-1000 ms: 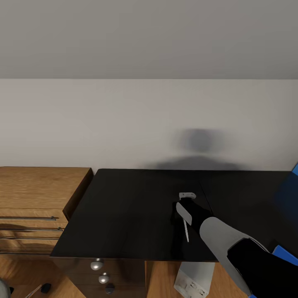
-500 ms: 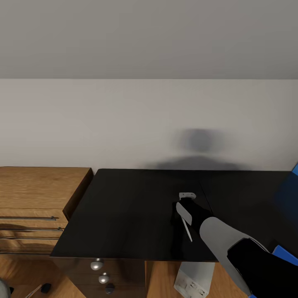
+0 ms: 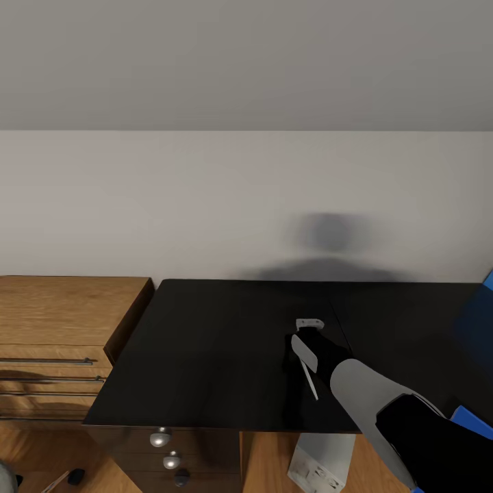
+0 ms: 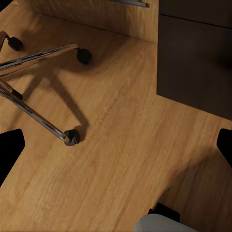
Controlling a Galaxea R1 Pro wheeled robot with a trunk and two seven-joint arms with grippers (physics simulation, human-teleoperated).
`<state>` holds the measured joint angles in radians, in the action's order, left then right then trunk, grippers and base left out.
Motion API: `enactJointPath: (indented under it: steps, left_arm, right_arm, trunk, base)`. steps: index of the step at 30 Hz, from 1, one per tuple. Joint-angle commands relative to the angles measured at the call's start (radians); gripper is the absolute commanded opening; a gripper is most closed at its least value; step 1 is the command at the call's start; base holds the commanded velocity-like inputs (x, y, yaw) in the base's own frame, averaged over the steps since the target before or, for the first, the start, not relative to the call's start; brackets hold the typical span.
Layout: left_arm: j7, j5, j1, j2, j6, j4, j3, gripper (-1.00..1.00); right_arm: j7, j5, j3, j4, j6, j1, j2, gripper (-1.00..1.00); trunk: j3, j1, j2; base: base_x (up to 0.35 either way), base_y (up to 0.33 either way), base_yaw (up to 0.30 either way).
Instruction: In the bedroom, organize the workspace by keeping the computer under the desk, ensuring the monitor is on the desk, placing the keyboard on the desk next to the monitor, placing the mouse on the desk next to the keyboard, moving the folder from the swivel chair onto the desk next to the mouse, stacking the notebook on top of the folder with the pen on top of the notebook, and positioning the swivel chair next to the desk.
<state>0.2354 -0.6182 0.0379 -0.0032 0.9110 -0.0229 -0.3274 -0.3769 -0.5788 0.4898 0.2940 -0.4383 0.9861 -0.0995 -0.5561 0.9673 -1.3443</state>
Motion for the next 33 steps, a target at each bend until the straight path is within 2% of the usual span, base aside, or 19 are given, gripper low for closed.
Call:
enactJointPath:
  steps: [1, 33]
  left_arm:
    - [0.007, -0.003, 0.0, 0.0, 0.002, 0.0, -0.008, 1.0]
    - [0.004, -0.003, 0.0, 0.0, -0.002, 0.0, -0.008, 1.0]
  right_arm:
    - [-0.008, -0.008, 0.009, -0.054, -0.009, 0.0, 0.001, -1.0]
    - [-0.008, -0.008, 0.009, -0.055, -0.01, 0.0, 0.001, -1.0]
  trunk:
    - [-0.001, 0.0, 0.0]
    - [-0.001, 0.0, 0.0]
  base:
    - [0.0, 0.0, 0.0]
    - [-0.02, 0.0, 0.0]
